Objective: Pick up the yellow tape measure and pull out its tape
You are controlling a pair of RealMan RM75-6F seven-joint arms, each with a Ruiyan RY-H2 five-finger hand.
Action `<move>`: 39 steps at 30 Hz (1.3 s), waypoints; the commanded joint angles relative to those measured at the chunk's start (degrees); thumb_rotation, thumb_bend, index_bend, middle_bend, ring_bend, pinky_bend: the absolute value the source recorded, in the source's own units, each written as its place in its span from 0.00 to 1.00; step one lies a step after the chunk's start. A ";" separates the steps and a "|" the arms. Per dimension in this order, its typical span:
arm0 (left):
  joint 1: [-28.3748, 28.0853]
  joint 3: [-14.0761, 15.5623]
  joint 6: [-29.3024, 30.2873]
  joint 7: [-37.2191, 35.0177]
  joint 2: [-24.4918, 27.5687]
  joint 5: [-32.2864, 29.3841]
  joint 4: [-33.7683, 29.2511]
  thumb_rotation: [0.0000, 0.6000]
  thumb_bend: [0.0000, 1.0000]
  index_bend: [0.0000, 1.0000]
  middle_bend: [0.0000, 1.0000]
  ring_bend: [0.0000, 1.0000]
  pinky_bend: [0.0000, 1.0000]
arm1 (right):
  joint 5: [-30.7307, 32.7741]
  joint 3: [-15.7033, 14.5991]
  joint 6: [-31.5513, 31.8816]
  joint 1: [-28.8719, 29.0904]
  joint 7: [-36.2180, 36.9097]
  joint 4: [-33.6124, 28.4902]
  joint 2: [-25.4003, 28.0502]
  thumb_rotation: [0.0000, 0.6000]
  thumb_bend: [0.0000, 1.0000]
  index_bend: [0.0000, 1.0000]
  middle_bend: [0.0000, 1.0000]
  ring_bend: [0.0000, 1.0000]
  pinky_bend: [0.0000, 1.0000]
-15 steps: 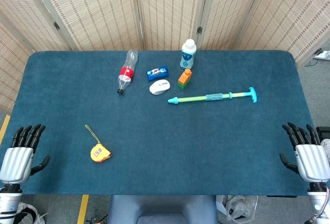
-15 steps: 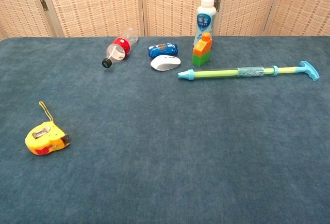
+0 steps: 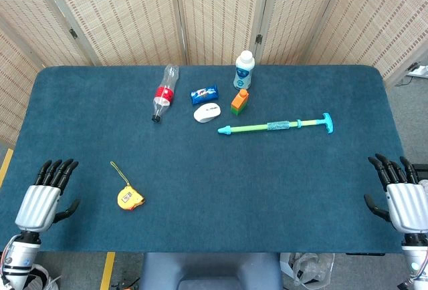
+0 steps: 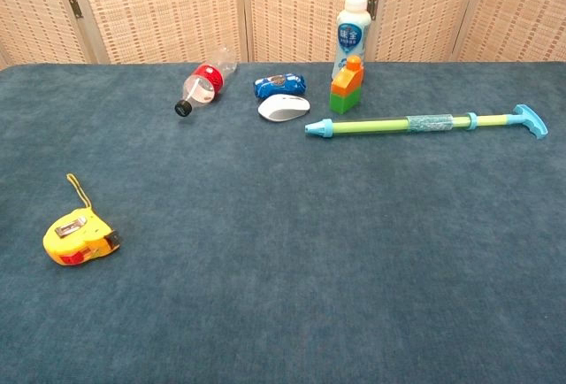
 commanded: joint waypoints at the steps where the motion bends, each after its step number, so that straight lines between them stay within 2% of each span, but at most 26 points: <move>1: -2.37 0.24 -2.56 -1.05 -0.03 1.94 -0.11 1.00 0.36 0.09 0.10 0.09 0.04 | -0.16 0.16 0.29 -0.01 0.09 -0.08 0.31 1.00 0.34 0.11 0.13 0.16 0.01; 8: -8.64 0.52 -10.18 -1.43 0.19 4.90 -0.48 1.00 0.36 0.09 0.10 0.09 0.04 | -0.18 0.27 0.78 -0.25 0.00 -0.53 1.08 1.00 0.34 0.11 0.13 0.16 0.01; 17: -15.55 1.44 -20.44 -1.47 0.18 5.42 -0.36 1.00 0.36 0.11 0.11 0.09 0.04 | -0.11 0.19 0.85 -0.43 0.50 -0.44 1.04 1.00 0.34 0.11 0.13 0.17 0.01; 24: -18.86 2.11 -28.63 3.36 1.08 0.67 -2.67 1.00 0.36 0.14 0.11 0.09 0.04 | 0.05 0.34 1.24 -0.63 1.03 -0.09 0.84 1.00 0.34 0.11 0.13 0.17 0.02; 39: -22.20 3.28 -35.59 11.88 -0.64 -7.50 -3.14 1.00 0.36 0.17 0.11 0.09 0.04 | 0.46 0.37 0.06 -0.09 1.16 0.90 -0.03 1.00 0.34 0.11 0.13 0.17 0.02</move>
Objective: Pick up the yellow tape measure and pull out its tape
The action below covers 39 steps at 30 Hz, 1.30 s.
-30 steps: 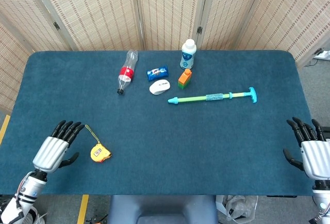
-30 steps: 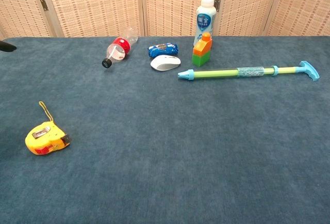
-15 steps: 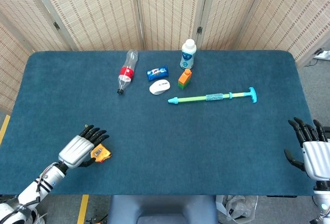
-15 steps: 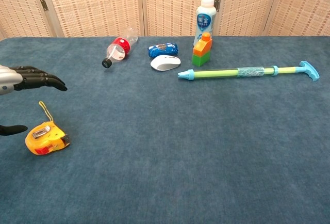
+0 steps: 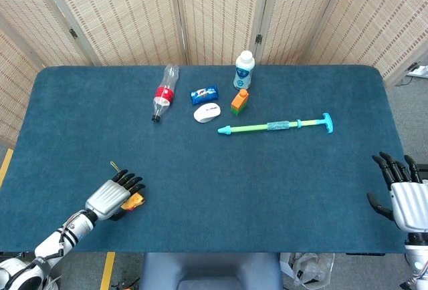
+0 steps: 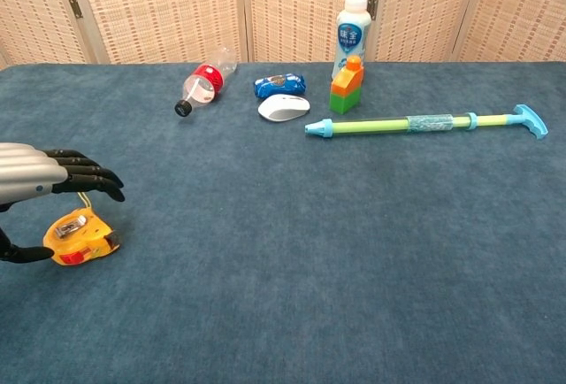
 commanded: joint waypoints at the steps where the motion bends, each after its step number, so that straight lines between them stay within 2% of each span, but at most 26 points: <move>1: -0.70 0.24 -1.42 1.83 -0.11 -2.57 0.07 1.00 0.36 0.17 0.11 0.09 0.04 | -0.01 -0.02 0.00 0.01 0.02 0.10 -0.12 1.00 0.34 0.11 0.13 0.17 0.02; 14: -1.39 1.14 -2.95 4.28 -0.60 -9.08 1.14 1.00 0.36 0.20 0.11 0.09 0.04 | 0.47 -0.01 0.04 -0.17 0.44 0.95 -0.99 1.00 0.34 0.11 0.13 0.17 0.02; 23: 0.78 2.40 0.47 3.68 -0.18 -11.54 1.84 1.00 0.36 0.20 0.11 0.09 0.04 | 0.15 -0.06 -0.11 0.02 0.83 1.60 -1.65 1.00 0.34 0.11 0.13 0.17 0.02; 32: 1.17 2.63 2.46 3.85 -1.53 -11.18 1.11 1.00 0.36 0.18 0.11 0.11 0.04 | 0.06 -0.10 0.04 -0.07 1.21 1.76 -1.73 1.00 0.34 0.11 0.13 0.17 0.02; 39: 0.87 2.01 3.90 5.13 -3.91 -11.44 2.23 1.00 0.36 0.21 0.13 0.14 0.04 | 0.13 -0.14 0.37 -0.37 1.56 1.91 -1.62 1.00 0.34 0.11 0.13 0.17 0.02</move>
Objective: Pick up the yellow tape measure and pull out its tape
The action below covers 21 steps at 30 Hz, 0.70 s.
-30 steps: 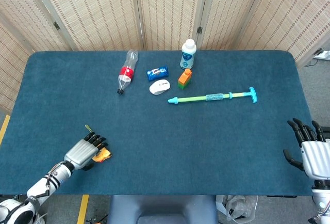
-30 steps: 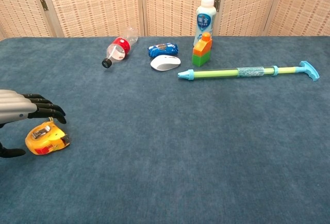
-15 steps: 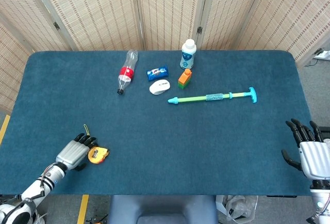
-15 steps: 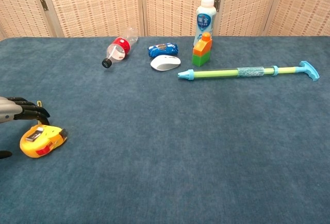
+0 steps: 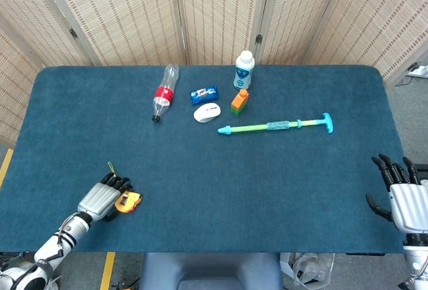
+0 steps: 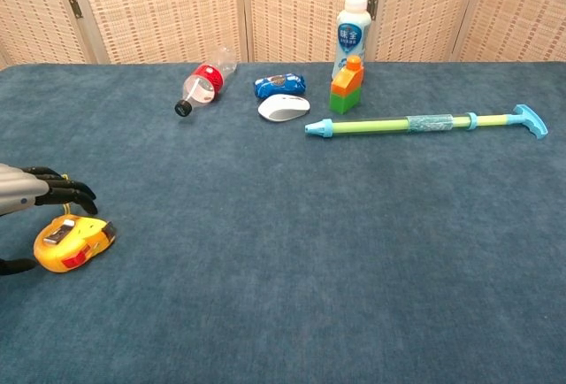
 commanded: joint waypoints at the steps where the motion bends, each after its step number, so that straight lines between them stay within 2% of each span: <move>1: -0.04 -0.14 0.68 0.56 -0.78 0.04 0.58 1.00 0.36 0.22 0.14 0.14 0.04 | 0.07 -0.03 0.05 -0.09 0.10 0.07 0.02 1.00 0.34 0.11 0.13 0.17 0.02; 8: -0.01 0.01 0.82 0.24 -1.28 -0.55 0.80 1.00 0.36 0.23 0.15 0.15 0.04 | 0.17 0.02 -0.05 -0.08 0.24 0.18 -0.03 1.00 0.34 0.11 0.13 0.17 0.02; 15: 0.01 0.27 0.77 -0.06 -1.49 -1.11 0.36 1.00 0.36 0.20 0.15 0.15 0.04 | 0.27 0.08 -0.48 0.14 0.29 0.27 -0.15 1.00 0.34 0.11 0.14 0.17 0.02; 21: 0.10 -0.04 1.33 -1.24 -2.64 -0.95 1.42 1.00 0.36 0.25 0.19 0.18 0.06 | 0.36 0.07 -0.51 0.11 0.35 0.32 -0.17 1.00 0.34 0.11 0.14 0.17 0.02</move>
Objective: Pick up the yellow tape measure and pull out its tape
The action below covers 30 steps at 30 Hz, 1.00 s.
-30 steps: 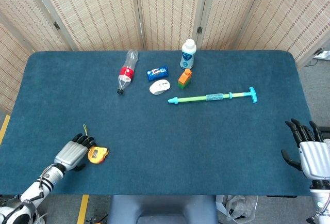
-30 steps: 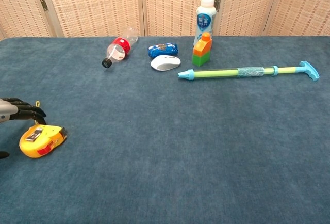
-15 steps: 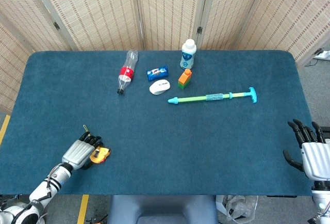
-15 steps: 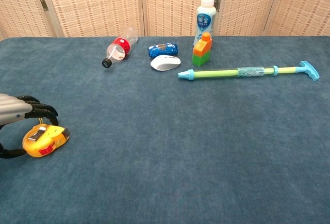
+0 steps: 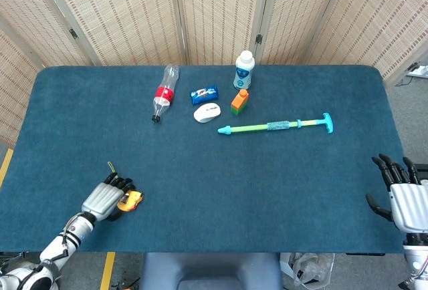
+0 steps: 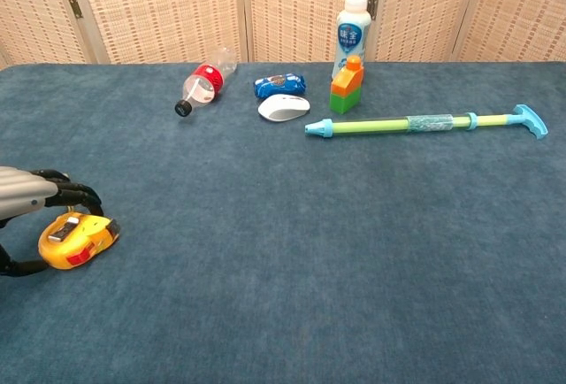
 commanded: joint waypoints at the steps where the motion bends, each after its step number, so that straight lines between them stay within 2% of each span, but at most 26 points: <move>1: 0.13 -0.18 0.37 -0.79 -0.70 0.22 0.80 1.00 0.36 0.27 0.21 0.19 0.08 | 0.00 0.01 0.05 -0.02 0.00 0.00 0.01 1.00 0.34 0.11 0.14 0.17 0.02; 5: 0.27 -0.45 0.84 -3.26 -1.71 1.45 2.22 1.00 0.37 0.34 0.29 0.27 0.15 | -0.07 -0.03 0.18 -0.10 -0.04 -0.05 0.02 1.00 0.34 0.11 0.14 0.17 0.02; 10: 0.63 -1.10 3.34 -7.47 -3.11 5.17 4.97 1.00 0.37 0.47 0.43 0.40 0.19 | -0.37 0.01 0.29 -0.02 -0.20 -0.32 0.15 1.00 0.34 0.11 0.14 0.17 0.02; 16: -0.10 -2.47 5.30 -11.57 -3.72 8.69 6.86 1.00 0.37 0.52 0.51 0.47 0.22 | -1.73 0.19 -0.22 0.97 -0.19 -1.38 0.88 1.00 0.34 0.13 0.15 0.18 0.02; 22: -2.92 -5.38 4.92 -12.02 -2.13 9.85 4.00 1.00 0.37 0.53 0.57 0.51 0.25 | -4.69 0.99 -3.08 4.44 1.83 -4.96 2.73 1.00 0.34 0.19 0.17 0.19 0.02; 30: -7.00 -11.07 4.17 -8.40 -0.74 6.27 -3.22 1.00 0.37 0.56 0.59 0.53 0.31 | -5.89 3.58 -11.63 12.29 11.22 -12.40 5.47 1.00 0.34 0.25 0.17 0.13 0.02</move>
